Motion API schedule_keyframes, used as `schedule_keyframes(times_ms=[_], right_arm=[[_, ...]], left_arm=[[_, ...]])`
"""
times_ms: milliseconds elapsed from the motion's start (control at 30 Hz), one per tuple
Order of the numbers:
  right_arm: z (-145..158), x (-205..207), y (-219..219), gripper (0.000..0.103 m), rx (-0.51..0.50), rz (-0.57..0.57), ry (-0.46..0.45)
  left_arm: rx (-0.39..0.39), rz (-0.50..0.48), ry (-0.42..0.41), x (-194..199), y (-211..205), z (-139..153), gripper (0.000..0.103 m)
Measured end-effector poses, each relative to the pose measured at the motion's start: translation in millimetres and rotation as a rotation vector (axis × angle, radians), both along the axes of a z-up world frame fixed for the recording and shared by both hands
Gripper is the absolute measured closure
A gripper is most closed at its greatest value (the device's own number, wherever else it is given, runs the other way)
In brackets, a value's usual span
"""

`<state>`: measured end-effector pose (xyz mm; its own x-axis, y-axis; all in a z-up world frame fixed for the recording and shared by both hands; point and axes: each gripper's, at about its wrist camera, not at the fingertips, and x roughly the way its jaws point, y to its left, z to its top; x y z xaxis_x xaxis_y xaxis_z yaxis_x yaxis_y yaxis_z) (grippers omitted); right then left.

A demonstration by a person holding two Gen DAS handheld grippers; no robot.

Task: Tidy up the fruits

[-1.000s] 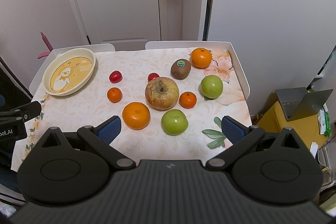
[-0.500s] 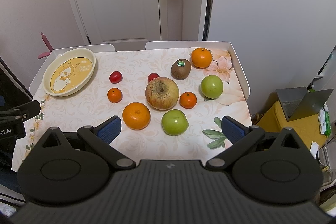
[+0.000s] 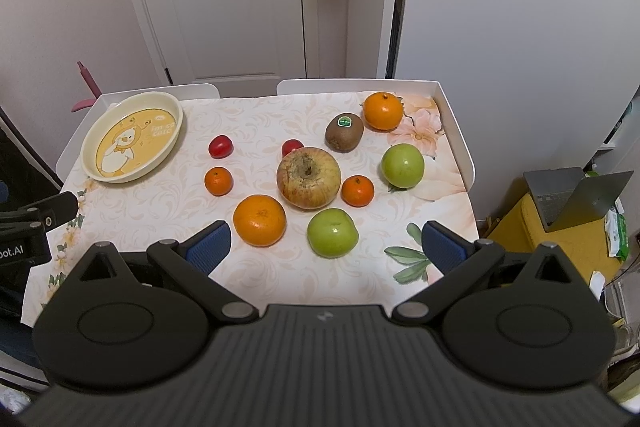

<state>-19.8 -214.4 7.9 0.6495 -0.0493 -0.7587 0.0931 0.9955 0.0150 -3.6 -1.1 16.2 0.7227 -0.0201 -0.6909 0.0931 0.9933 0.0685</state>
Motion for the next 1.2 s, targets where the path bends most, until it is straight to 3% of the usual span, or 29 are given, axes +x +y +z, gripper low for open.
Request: schedule_keyframes(times_ms=[767, 967, 1200], right_arm=[[-1.1, -1.4, -1.8, 0.0, 0.023, 0.002, -0.008], [-9.0, -0.7, -13.6, 0.0, 0.034, 0.021, -0.025], [-44.4, 5.2, -34.3, 0.0, 0.046, 0.102, -0.025]], left_arm=[[-0.003, -0.009, 0.005, -1.4, -1.3, -3.9, 0.0], [0.002, -0.066, 0.002, 4.6, -12.2, -12.3, 0.0], [-0.009, -0.18, 0.011, 25.3, -33.9, -43.0, 0.0]])
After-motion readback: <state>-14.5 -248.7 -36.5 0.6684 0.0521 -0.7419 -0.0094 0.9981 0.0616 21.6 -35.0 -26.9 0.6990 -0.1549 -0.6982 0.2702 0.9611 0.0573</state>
